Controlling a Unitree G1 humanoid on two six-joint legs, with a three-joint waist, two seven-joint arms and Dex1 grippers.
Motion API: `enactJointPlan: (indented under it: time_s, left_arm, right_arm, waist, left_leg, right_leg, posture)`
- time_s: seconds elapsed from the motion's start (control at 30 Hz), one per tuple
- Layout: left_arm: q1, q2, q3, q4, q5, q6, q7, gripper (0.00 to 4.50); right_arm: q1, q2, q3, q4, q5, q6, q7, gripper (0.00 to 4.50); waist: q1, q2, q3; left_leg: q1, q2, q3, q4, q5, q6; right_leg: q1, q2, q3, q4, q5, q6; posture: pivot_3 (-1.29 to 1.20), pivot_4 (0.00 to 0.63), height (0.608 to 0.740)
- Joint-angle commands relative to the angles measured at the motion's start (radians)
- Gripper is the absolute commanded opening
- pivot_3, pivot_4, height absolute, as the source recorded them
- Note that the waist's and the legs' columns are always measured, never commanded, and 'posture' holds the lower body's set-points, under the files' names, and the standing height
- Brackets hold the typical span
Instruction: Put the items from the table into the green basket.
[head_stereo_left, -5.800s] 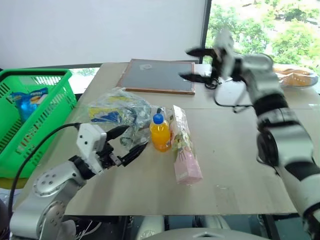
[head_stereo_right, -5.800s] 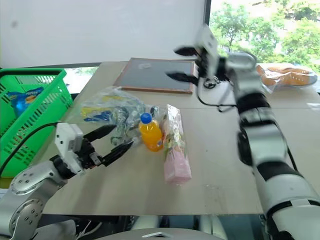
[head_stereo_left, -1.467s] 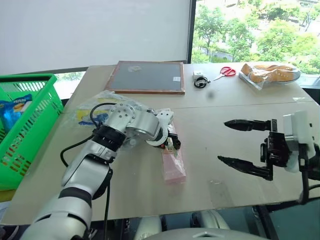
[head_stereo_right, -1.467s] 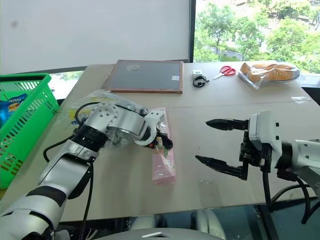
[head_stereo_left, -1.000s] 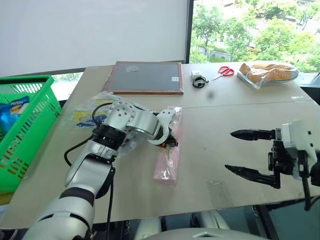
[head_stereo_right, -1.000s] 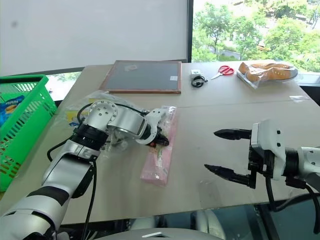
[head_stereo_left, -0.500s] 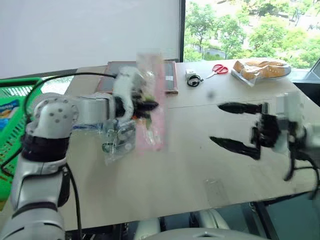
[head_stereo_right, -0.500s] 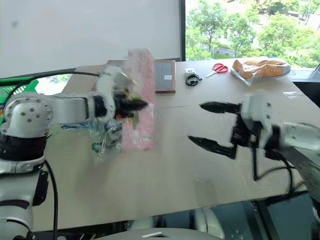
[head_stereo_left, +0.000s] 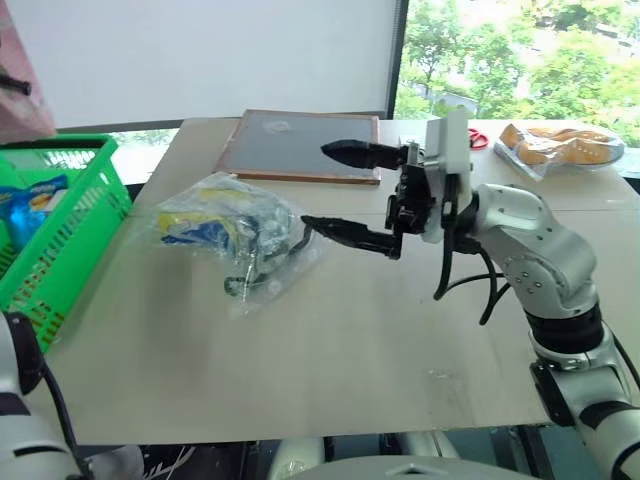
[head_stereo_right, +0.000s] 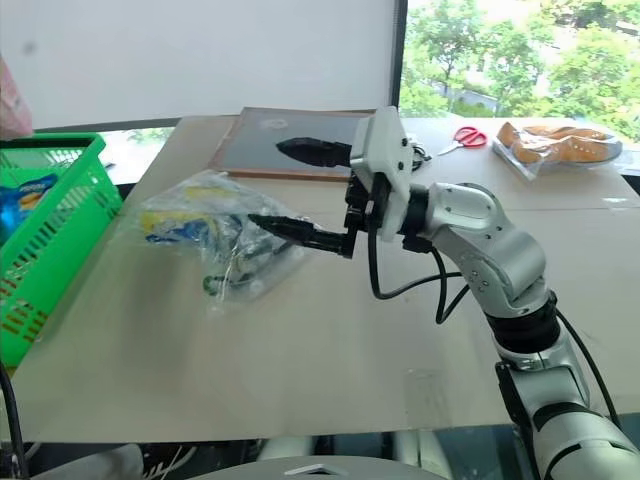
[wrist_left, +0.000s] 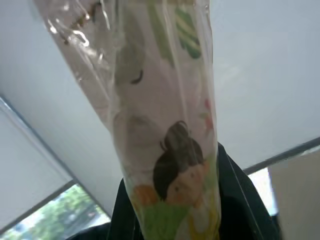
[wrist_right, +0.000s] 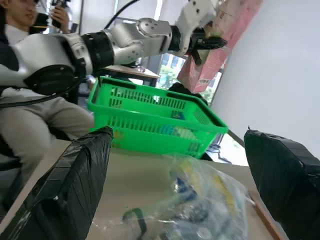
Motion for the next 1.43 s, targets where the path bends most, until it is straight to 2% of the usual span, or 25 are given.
enactJointPlan:
  time_s: [0.03,0.13,0.17,0.27,0.4,0.57,0.63,0.67,0.7,0.77,0.8,0.9,0.97,1.1,1.23,1.37,1.43]
  left_arm:
    - [-0.053,0.040,-0.003,0.187,0.112,-0.077,0.043,0.68]
    - [-0.043,0.054,0.001,0.280,0.168,-0.079,0.080,0.68]
    - [-0.029,0.051,0.016,0.298,0.162,-0.082,0.046,0.68]
    - [0.010,0.044,0.034,0.324,0.174,-0.086,0.020,1.69]
    - [0.023,0.035,0.084,0.325,0.161,-0.092,0.089,3.87]
    - [0.027,-0.011,0.198,0.282,0.079,-0.147,0.106,3.96]
    - [0.037,-0.025,0.214,0.254,0.069,-0.173,0.074,3.96]
    - [0.046,-0.050,0.243,0.216,0.024,-0.175,0.002,3.96]
    - [0.059,-0.088,0.286,0.154,-0.051,-0.150,-0.103,3.96]
    - [0.204,-0.193,0.339,-0.165,-0.261,-0.029,-0.338,4.49]
    - [0.303,-0.244,0.347,-0.361,-0.351,0.062,-0.371,4.49]
    - [0.498,-0.326,0.367,-0.739,-0.500,0.288,-0.349,4.49]
    - [0.616,-0.391,0.355,-0.961,-0.573,0.436,-0.269,4.49]
    - [0.872,-0.534,0.277,-1.362,-0.695,0.620,-0.153,4.49]
    - [1.059,-0.587,0.254,-1.568,-0.753,0.711,-0.092,4.49]
    - [1.268,-0.555,0.249,-1.669,-0.675,0.713,-0.118,4.49]
    - [1.323,-0.547,0.263,-1.677,-0.655,0.700,-0.134,4.49]
  right_arm:
    - [-0.017,-0.004,-0.025,-0.028,0.004,-0.025,0.030,4.50]
    - [-0.008,-0.013,-0.037,-0.045,0.011,-0.018,0.039,4.50]
    - [-0.007,-0.015,-0.039,-0.048,0.009,-0.014,0.036,4.50]
    - [0.006,-0.026,-0.035,-0.061,0.002,-0.009,0.034,4.50]
    - [0.028,-0.035,-0.031,-0.089,-0.010,-0.006,0.019,4.50]
    - [0.057,-0.059,-0.039,-0.092,-0.028,-0.010,0.022,4.50]
    - [0.066,-0.067,-0.044,-0.094,-0.027,-0.011,0.026,4.50]
    - [0.076,-0.076,-0.051,-0.092,-0.031,-0.009,0.023,4.50]
    - [0.091,-0.090,-0.059,-0.088,-0.037,-0.006,0.019,4.50]
    - [0.141,-0.136,-0.090,-0.078,-0.059,0.009,0.005,4.50]
    - [0.169,-0.163,-0.107,-0.069,-0.074,0.025,-0.010,4.50]
    - [0.224,-0.222,-0.134,-0.047,-0.116,0.034,-0.033,4.50]
    - [0.295,-0.267,-0.184,-0.036,-0.117,0.048,-0.036,4.50]
    - [0.551,-0.352,-0.306,-0.083,-0.127,0.023,-0.019,4.50]
    - [0.758,-0.391,-0.417,-0.136,-0.159,-0.024,-0.026,4.50]
    - [0.960,-0.372,-0.525,-0.150,-0.184,-0.107,-0.011,4.50]
    - [0.995,-0.350,-0.553,-0.166,-0.164,-0.109,-0.028,4.50]
  waist:
    - [0.000,-0.003,-0.002]
    - [-0.003,-0.008,-0.005]
    - [-0.004,-0.009,-0.005]
    - [-0.002,-0.011,-0.007]
    - [-0.011,-0.013,-0.008]
    - [-0.026,-0.013,-0.008]
    - [-0.027,-0.013,-0.008]
    - [-0.028,-0.012,-0.008]
    - [-0.027,-0.012,-0.008]
    - [-0.021,-0.011,-0.010]
    - [-0.018,-0.008,-0.012]
    - [-0.023,-0.006,-0.013]
    - [-0.034,-0.006,-0.014]
    - [-0.031,-0.002,-0.015]
    - [-0.031,0.005,-0.012]
    - [-0.032,0.011,-0.008]
    - [-0.033,0.013,-0.006]
  left_leg:
    - [0.000,0.000,0.000,0.001,0.000,0.000]
    - [-0.006,0.003,-0.006,0.010,-0.001,0.002]
    - [-0.010,0.003,-0.007,0.012,-0.001,0.002]
    - [-0.012,0.002,-0.008,0.013,-0.001,0.002]
    - [-0.012,0.001,-0.010,0.013,-0.001,0.002]
    - [-0.011,0.001,-0.010,0.014,-0.001,0.002]
    - [-0.010,0.001,-0.010,0.014,-0.001,0.002]
    - [-0.010,0.001,-0.010,0.014,-0.001,0.002]
    - [-0.010,0.001,-0.010,0.014,-0.001,0.002]
    - [-0.010,0.001,-0.010,0.015,-0.001,0.001]
    - [-0.010,0.000,-0.010,0.015,-0.001,0.001]
    - [-0.009,0.000,-0.007,0.015,-0.001,0.002]
    - [-0.009,0.000,-0.005,0.015,-0.001,0.002]
    - [-0.007,0.001,-0.005,0.013,-0.003,0.005]
    - [-0.002,0.002,-0.005,0.013,-0.004,0.006]
    - [0.020,0.002,-0.003,0.010,-0.004,0.006]
    - [0.032,0.002,-0.003,0.006,-0.004,0.006]
  right_leg:
    - [0.000,0.000,0.000,0.000,0.000,0.000]
    - [-0.002,0.000,-0.006,0.002,0.000,0.000]
    - [-0.004,0.000,-0.008,0.003,0.000,0.000]
    - [-0.005,-0.003,-0.011,0.005,0.001,0.000]
    - [-0.005,-0.005,-0.012,0.006,0.001,0.000]
    - [-0.005,-0.006,-0.012,0.009,0.001,0.000]
    - [-0.005,-0.006,-0.012,0.011,0.001,0.000]
    - [-0.005,-0.006,-0.012,0.011,0.001,0.000]
    - [-0.005,-0.006,-0.011,0.012,0.001,0.000]
    - [-0.005,-0.006,-0.012,0.014,0.001,0.000]
    - [-0.005,-0.007,-0.012,0.014,0.001,0.000]
    - [-0.004,-0.013,-0.014,0.015,0.001,0.000]
    - [-0.005,-0.013,-0.014,0.016,0.001,0.000]
    - [-0.004,-0.010,-0.013,0.016,0.001,0.000]
    - [0.000,-0.009,-0.011,0.016,0.000,0.000]
    - [0.018,-0.005,-0.007,0.013,-0.002,0.001]
    - [0.031,-0.004,-0.006,0.007,-0.006,0.000]
  posture:
    - [0.02,0.000,0.740]
    - [0.01,0.000,0.740]
    - [0.01,0.000,0.740]
    - [-0.02,0.000,0.740]
    - [-0.02,0.000,0.740]
    - [0.00,0.000,0.740]
    - [0.00,0.000,0.740]
    - [0.01,0.000,0.740]
    - [0.03,0.000,0.740]
    - [0.04,0.000,0.740]
    - [0.04,0.000,0.740]
    - [0.04,0.000,0.740]
    - [0.02,0.000,0.740]
    - [-0.01,0.008,0.740]
    - [-0.04,0.021,0.740]
    - [-0.06,0.036,0.740]
    - [-0.06,0.040,0.740]
